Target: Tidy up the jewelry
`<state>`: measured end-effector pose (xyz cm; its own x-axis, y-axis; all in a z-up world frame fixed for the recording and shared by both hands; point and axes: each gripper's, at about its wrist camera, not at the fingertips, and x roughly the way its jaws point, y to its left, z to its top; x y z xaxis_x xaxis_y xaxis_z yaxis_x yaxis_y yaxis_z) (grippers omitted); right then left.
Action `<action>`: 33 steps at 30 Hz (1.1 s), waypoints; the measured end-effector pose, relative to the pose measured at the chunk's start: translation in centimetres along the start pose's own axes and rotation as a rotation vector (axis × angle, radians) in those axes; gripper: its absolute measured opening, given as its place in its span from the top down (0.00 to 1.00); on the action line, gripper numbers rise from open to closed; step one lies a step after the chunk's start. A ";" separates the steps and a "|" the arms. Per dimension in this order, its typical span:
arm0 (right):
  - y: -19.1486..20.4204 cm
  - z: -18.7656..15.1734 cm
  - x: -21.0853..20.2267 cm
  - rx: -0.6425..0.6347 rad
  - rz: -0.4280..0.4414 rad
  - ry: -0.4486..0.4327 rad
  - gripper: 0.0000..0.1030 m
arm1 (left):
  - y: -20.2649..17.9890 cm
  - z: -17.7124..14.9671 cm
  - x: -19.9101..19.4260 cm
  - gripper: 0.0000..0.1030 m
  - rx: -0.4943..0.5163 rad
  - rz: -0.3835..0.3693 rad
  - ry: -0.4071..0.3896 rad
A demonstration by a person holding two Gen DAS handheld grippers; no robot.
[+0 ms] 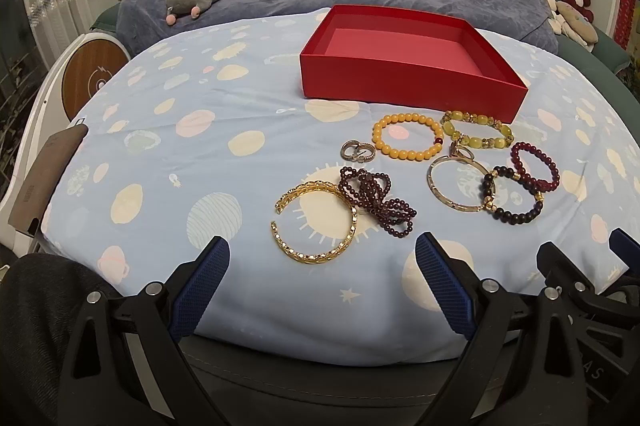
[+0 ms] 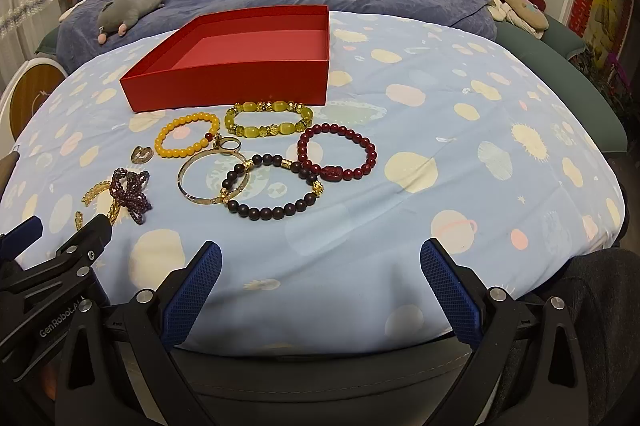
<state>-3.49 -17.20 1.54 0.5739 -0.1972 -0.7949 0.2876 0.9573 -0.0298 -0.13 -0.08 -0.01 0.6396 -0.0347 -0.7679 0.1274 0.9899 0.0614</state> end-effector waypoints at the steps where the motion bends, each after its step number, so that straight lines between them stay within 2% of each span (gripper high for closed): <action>1: 0.0 0.0 0.0 0.000 0.000 0.001 0.07 | 0.0 0.0 0.0 0.13 0.000 0.000 0.000; 33: 0.0 0.0 0.0 0.000 0.000 0.000 0.07 | 0.0 0.0 0.0 0.13 0.000 0.000 0.000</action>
<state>-3.51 -17.24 1.54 0.5742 -0.1968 -0.7947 0.2875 0.9573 -0.0294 -0.15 -0.09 -0.04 0.6398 -0.0348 -0.7677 0.1275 0.9899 0.0613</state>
